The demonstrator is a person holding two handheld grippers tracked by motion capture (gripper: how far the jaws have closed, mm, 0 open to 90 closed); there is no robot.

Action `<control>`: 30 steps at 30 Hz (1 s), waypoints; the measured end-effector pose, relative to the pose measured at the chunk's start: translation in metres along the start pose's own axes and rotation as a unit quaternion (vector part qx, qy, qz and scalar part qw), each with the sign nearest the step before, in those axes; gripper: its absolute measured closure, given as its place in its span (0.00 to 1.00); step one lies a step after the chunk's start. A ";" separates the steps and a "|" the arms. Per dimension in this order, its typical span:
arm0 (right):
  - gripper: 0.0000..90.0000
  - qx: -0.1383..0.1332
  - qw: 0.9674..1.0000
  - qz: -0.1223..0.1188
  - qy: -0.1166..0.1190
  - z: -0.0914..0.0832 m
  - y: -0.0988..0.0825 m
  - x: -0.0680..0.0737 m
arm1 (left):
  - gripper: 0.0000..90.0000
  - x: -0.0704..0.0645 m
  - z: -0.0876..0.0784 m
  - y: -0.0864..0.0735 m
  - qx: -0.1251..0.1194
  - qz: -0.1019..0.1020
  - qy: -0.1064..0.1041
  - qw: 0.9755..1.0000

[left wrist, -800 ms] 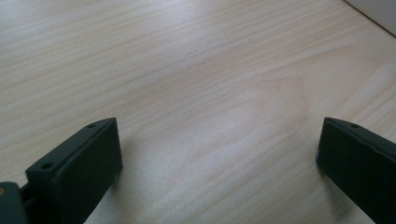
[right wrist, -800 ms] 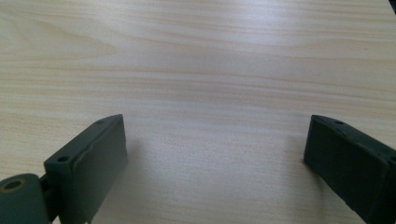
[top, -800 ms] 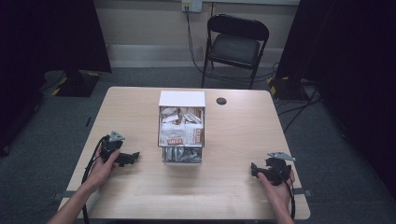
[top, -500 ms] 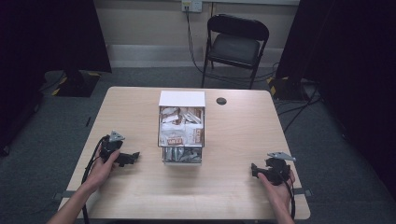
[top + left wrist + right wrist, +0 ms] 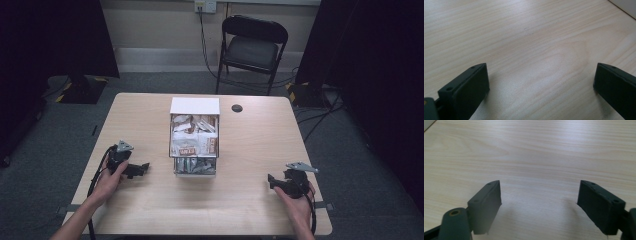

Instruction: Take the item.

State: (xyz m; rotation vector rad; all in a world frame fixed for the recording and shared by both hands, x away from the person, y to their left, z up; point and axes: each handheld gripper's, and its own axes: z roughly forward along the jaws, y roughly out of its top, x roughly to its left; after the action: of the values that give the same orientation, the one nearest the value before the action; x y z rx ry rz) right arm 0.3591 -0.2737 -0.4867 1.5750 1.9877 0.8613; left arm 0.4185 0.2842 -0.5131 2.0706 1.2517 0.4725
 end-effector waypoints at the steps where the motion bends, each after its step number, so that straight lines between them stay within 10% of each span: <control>1: 0.23 -0.002 1.000 -0.003 0.001 -0.001 0.000 0.001 | 0.00 0.000 0.000 0.000 0.000 0.000 0.000 1.000; 30: 0.42 -0.077 0.987 -0.051 0.130 -0.041 0.030 0.043 | 0.00 0.000 0.000 0.000 0.000 0.000 0.000 1.000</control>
State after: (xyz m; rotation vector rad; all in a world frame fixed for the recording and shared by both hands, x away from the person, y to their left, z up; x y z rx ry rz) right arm 0.3408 -0.2356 -0.4352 1.3172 2.0995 1.2002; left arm 0.4185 0.2841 -0.5131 2.0704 1.2520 0.4727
